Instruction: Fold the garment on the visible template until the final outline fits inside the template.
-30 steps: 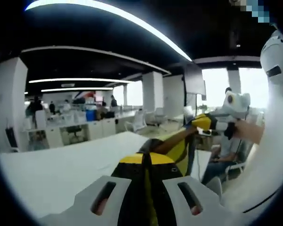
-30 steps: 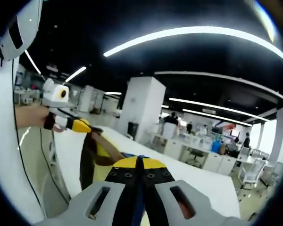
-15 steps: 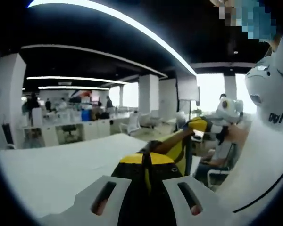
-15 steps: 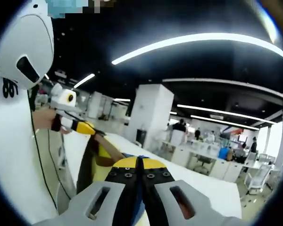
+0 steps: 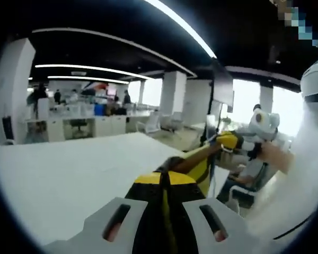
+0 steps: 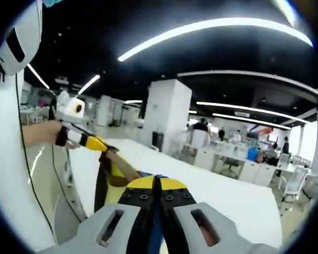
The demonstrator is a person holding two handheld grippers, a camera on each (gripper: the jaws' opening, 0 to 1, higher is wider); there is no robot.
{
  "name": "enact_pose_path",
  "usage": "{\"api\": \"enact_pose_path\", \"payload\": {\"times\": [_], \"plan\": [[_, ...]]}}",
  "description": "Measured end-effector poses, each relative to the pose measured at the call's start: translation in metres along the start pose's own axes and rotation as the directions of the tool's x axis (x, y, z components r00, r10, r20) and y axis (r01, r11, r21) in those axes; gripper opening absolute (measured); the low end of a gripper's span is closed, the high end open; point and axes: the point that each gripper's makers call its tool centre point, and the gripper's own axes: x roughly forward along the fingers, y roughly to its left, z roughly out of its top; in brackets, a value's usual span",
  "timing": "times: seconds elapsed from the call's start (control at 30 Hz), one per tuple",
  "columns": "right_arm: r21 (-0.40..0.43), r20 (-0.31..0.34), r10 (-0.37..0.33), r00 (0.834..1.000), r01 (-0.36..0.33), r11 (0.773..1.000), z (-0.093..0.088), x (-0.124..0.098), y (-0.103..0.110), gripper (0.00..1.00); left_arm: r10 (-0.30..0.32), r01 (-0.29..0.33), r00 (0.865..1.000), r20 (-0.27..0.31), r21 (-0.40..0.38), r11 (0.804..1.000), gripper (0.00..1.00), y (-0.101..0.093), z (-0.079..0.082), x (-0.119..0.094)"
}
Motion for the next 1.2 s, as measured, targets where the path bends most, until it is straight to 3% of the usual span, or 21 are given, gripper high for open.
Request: {"api": "enact_pose_path", "payload": {"times": [0.23,0.7,1.2], "plan": [[0.068,-0.047,-0.023,0.999,0.027,0.997,-0.036,0.030,-0.026,0.02,0.018,-0.019,0.998,-0.054,-0.017,1.000,0.00,0.036,-0.018,0.038],[0.184,-0.162,0.023,0.986,0.007,0.983,-0.119,0.103,-0.070,0.01,0.035,-0.052,0.984,-0.177,-0.091,0.994,0.00,0.105,-0.069,0.091],[0.253,-0.224,0.029,0.974,0.029,0.967,-0.173,0.146,-0.106,0.01,0.032,-0.068,0.971,-0.237,-0.146,0.987,0.00,0.151,-0.103,0.143]]}}
